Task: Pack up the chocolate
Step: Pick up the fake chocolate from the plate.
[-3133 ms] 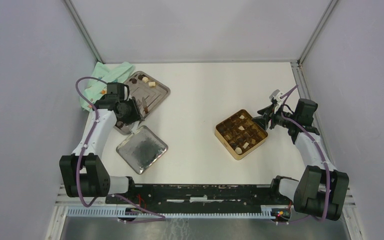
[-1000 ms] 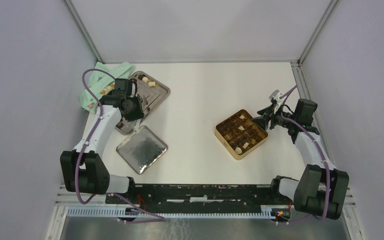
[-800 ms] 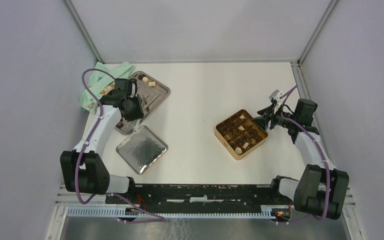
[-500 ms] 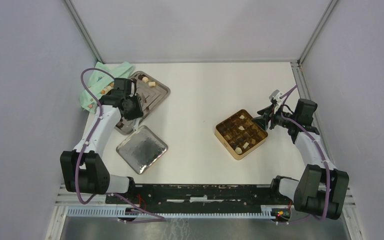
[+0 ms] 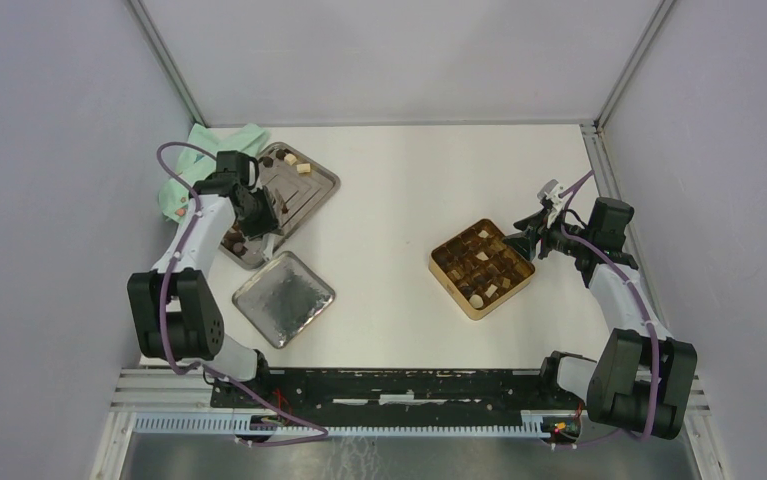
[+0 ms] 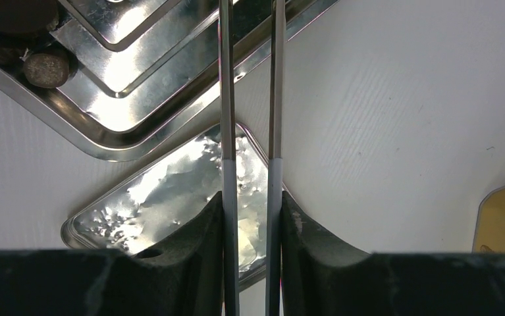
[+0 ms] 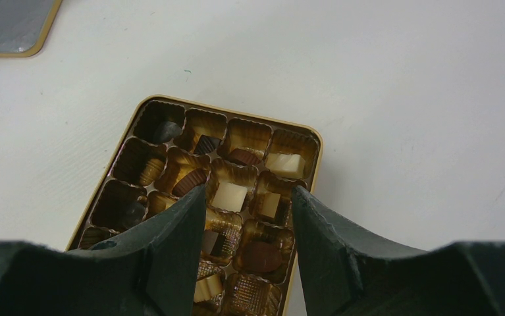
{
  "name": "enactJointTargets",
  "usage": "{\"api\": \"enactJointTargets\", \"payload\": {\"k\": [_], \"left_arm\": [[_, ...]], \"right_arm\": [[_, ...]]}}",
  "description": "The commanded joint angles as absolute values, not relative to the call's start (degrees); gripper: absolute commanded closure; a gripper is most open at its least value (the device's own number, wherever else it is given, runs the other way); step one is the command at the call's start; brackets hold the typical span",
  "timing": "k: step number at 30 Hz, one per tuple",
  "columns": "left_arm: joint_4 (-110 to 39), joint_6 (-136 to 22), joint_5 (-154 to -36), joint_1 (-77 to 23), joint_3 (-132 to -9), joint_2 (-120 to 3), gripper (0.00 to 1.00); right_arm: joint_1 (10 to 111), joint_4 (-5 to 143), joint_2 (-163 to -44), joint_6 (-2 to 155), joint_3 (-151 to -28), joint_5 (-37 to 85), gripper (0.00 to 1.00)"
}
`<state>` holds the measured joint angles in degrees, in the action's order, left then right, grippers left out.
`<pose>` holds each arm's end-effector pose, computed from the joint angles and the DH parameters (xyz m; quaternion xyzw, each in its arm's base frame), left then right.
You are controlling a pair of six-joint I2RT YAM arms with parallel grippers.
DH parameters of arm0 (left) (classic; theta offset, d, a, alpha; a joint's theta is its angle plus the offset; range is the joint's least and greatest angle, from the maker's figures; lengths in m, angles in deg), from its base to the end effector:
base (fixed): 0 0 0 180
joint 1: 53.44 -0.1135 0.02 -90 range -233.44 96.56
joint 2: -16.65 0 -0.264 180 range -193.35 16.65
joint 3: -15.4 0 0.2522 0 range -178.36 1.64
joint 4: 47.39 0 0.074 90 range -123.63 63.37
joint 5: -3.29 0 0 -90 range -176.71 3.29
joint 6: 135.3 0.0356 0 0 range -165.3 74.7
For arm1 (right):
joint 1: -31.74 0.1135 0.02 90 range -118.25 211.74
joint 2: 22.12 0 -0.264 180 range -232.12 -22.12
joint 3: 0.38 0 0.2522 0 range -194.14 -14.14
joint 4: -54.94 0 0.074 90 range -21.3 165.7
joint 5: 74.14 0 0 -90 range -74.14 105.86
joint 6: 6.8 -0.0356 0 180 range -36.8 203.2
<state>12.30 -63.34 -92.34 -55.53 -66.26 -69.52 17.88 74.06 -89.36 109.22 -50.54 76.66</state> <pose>0.3013 0.0075 0.2586 -0.1594 0.9605 -0.0783 0.2142 0.2333 -0.0256 0.2289 -0.3091 0.7406 0.2911 0.5207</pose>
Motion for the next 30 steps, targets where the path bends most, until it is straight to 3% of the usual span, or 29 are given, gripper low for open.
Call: {"api": "enactJointTargets", "payload": {"k": [1, 6, 30], "left_arm": [[12.8, -60.4, -94.9, -55.8, -70.1, -71.2, 0.95], [12.8, -60.3, -94.3, -55.8, -72.3, -73.7, 0.76], [13.8, -59.1, -94.8, -55.8, -75.6, -79.4, 0.57]], "right_arm": [[18.1, 73.5, -89.5, 109.9, -52.7, 77.2, 0.44], [18.1, 73.5, -89.6, 109.9, -52.7, 77.2, 0.44], [18.1, 73.7, -89.8, 110.2, -52.8, 77.2, 0.44]]}}
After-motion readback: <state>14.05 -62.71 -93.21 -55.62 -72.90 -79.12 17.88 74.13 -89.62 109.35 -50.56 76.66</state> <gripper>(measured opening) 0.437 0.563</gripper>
